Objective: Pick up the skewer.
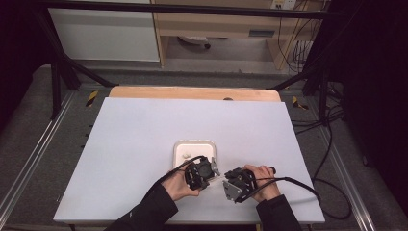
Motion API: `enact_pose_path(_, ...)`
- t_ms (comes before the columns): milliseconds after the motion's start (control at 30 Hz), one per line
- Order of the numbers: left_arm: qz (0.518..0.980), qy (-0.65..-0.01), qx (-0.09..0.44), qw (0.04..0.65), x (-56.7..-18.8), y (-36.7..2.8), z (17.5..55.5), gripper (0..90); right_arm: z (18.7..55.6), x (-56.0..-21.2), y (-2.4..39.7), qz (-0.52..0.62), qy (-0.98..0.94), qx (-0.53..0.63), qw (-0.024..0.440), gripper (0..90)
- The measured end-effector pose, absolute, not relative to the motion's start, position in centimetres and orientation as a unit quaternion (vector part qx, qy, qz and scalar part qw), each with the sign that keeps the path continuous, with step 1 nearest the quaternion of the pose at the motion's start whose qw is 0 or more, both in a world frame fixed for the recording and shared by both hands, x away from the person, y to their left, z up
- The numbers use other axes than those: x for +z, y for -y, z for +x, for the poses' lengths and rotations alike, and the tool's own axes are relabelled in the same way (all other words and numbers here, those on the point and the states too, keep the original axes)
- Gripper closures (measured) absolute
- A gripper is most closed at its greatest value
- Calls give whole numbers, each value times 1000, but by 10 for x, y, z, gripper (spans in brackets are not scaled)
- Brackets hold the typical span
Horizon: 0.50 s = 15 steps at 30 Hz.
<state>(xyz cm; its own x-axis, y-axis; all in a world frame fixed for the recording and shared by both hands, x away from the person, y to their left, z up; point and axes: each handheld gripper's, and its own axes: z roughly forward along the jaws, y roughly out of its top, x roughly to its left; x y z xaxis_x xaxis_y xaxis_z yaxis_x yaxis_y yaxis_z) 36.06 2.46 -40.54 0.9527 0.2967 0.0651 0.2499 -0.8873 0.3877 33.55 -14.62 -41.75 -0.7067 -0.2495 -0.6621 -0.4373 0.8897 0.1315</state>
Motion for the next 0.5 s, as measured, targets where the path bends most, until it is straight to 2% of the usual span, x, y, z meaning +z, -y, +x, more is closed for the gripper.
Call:
enact_pose_path(133, 969, -140, 71, 191, -404, -26, 358, 884, 337, -416, 147, -168, -917, 152, 329, 846)
enact_pose_path(167, 969, -141, 72, 191, -404, -28, 358, 884, 337, -414, 149, -150, -921, 159, 323, 785)
enact_pose_path(200, 968, -134, 76, 197, -404, -29, 359, 884, 337, -414, 149, -150, -921, 159, 323, 785)
enact_pose_path(233, 968, -135, 74, 200, -404, -34, 358, 884, 338, -411, 153, -112, -926, 175, 316, 700)
enact_pose_path(333, 966, -146, 78, 200, -404, -43, 358, 884, 342, -408, 161, -48, -927, 209, 308, 566)
enact_pose_path(367, 966, -146, 78, 200, -404, -43, 358, 884, 342, -408, 163, -23, -927, 217, 304, 524)
enact_pose_path(400, 965, -149, 78, 201, -403, -47, 359, 884, 342, -408, 163, -23, -927, 217, 304, 524)
enact_pose_path(433, 965, -150, 78, 201, -403, -51, 359, 883, 345, -409, 167, 6, -928, 223, 298, 455)
enact_pose_path(500, 963, -162, 79, 203, -402, -58, 358, 883, 346, -410, 172, 38, -926, 240, 290, 398)
